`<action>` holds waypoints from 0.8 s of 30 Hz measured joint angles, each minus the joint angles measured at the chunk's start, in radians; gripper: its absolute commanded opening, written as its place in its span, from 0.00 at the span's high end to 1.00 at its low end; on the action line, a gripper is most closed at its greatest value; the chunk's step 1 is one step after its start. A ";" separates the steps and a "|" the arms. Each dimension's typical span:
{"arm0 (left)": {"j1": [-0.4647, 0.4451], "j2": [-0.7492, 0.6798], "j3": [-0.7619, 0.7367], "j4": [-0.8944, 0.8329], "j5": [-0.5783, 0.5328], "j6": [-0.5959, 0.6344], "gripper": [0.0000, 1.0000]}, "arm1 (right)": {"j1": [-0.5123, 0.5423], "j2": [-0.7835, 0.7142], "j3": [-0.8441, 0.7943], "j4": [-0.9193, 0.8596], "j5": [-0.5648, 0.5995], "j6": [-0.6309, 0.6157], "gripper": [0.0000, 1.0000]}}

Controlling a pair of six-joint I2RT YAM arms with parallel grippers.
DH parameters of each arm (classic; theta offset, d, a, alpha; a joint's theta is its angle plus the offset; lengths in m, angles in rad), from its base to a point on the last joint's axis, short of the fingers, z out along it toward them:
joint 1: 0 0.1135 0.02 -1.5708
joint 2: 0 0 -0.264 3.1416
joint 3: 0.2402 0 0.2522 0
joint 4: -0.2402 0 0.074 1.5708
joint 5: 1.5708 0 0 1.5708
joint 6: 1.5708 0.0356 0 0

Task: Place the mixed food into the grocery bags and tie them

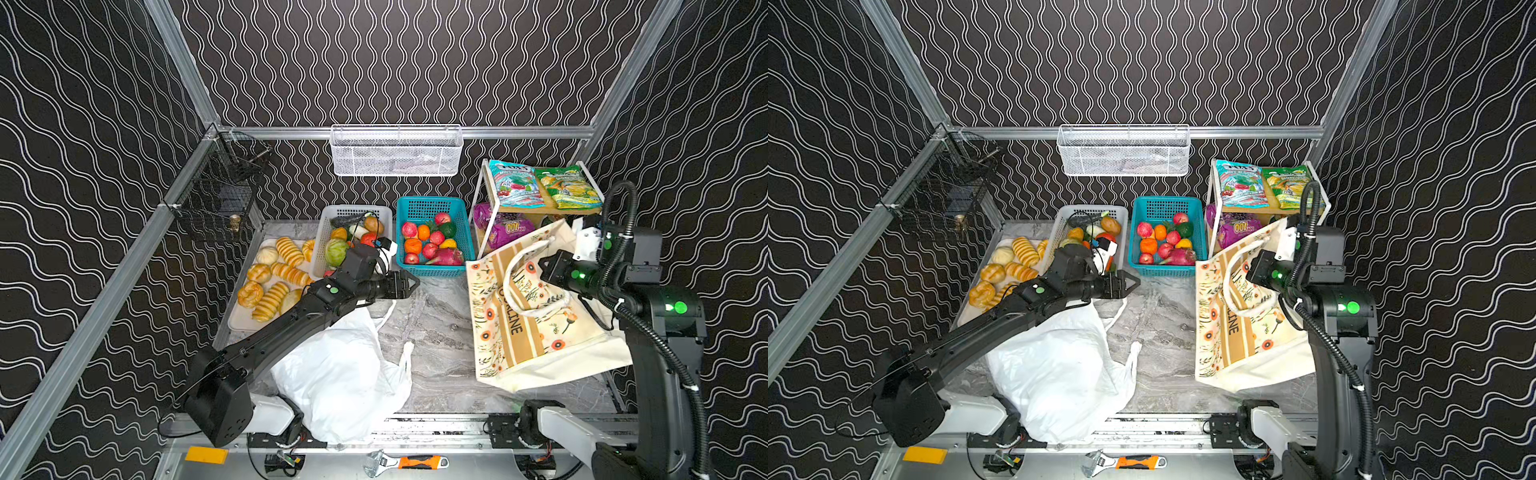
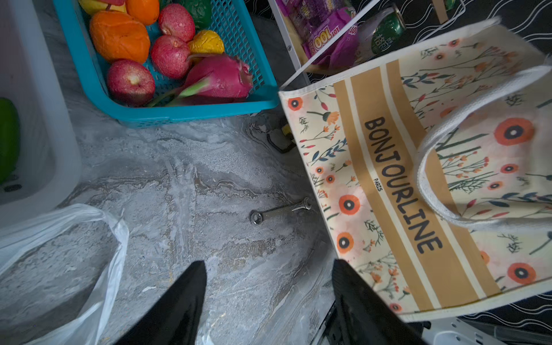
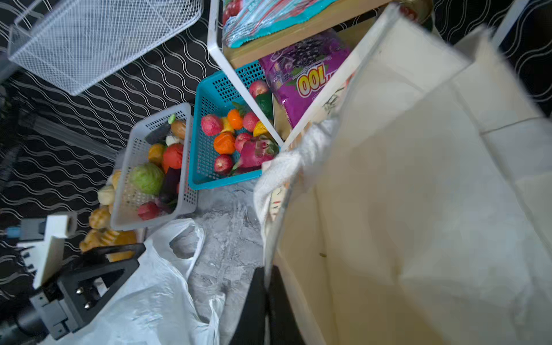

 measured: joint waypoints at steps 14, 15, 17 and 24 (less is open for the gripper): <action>0.000 -0.003 -0.010 0.033 0.050 -0.024 0.25 | 0.471 0.275 -0.126 0.170 0.128 0.243 0.84; 0.000 0.000 -0.010 0.042 0.063 -0.027 0.24 | 0.473 0.290 -0.115 0.175 0.130 0.246 0.76; 0.000 0.010 -0.009 0.069 0.098 -0.046 0.23 | 0.477 0.299 -0.110 0.188 0.134 0.254 0.67; -0.015 0.073 -0.011 0.240 0.238 -0.133 0.17 | 0.472 0.190 -0.192 0.268 0.133 0.263 0.46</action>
